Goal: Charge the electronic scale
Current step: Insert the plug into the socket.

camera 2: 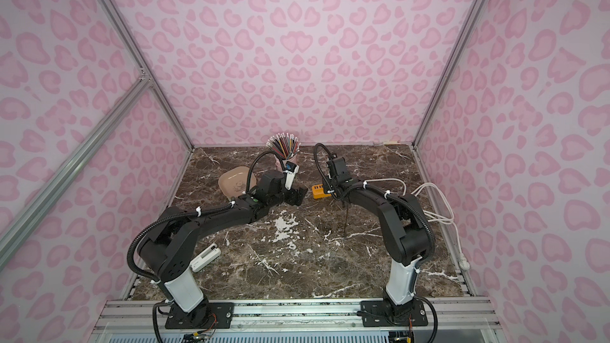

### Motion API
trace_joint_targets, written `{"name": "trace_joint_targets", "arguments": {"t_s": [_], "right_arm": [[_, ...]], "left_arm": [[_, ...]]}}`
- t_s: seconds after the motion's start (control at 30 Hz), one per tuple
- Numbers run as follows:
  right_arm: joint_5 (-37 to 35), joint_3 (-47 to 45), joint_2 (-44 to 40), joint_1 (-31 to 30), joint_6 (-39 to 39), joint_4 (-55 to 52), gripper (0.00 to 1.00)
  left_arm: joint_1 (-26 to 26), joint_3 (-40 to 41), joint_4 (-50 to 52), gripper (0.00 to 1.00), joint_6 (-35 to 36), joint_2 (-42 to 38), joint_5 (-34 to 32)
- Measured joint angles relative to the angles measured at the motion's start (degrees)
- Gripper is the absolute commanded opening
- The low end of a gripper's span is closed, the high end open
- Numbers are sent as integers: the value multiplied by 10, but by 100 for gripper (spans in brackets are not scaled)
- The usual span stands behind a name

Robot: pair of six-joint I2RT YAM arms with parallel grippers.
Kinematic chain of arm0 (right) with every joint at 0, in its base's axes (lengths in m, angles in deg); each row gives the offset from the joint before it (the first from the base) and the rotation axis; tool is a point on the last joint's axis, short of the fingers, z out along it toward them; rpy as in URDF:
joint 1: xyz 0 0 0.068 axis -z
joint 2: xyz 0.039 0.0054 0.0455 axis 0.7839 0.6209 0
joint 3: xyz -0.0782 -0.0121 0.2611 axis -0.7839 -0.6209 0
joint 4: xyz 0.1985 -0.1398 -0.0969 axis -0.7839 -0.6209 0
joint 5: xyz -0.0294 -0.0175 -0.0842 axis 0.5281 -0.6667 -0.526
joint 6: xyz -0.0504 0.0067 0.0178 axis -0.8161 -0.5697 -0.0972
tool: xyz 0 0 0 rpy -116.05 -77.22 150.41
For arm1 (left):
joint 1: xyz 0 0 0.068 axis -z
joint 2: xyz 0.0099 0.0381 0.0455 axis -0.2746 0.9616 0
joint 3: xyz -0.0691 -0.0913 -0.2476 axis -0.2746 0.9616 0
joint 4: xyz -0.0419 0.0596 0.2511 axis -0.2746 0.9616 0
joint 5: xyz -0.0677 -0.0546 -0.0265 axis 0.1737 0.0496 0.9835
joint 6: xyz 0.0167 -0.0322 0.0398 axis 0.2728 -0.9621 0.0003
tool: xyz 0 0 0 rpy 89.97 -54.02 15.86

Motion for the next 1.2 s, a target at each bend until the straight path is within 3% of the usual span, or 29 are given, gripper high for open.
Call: {"name": "trace_joint_targets", "arguments": {"t_s": [0.47, 1.2], "right_arm": [[-2, 1, 2, -2, 0, -22, 0], [2, 109, 110, 1, -15, -37, 0]], "left_arm": [[-2, 9, 1, 88, 1, -1, 0], [-2, 23, 4, 87, 9, -8, 0]]}}
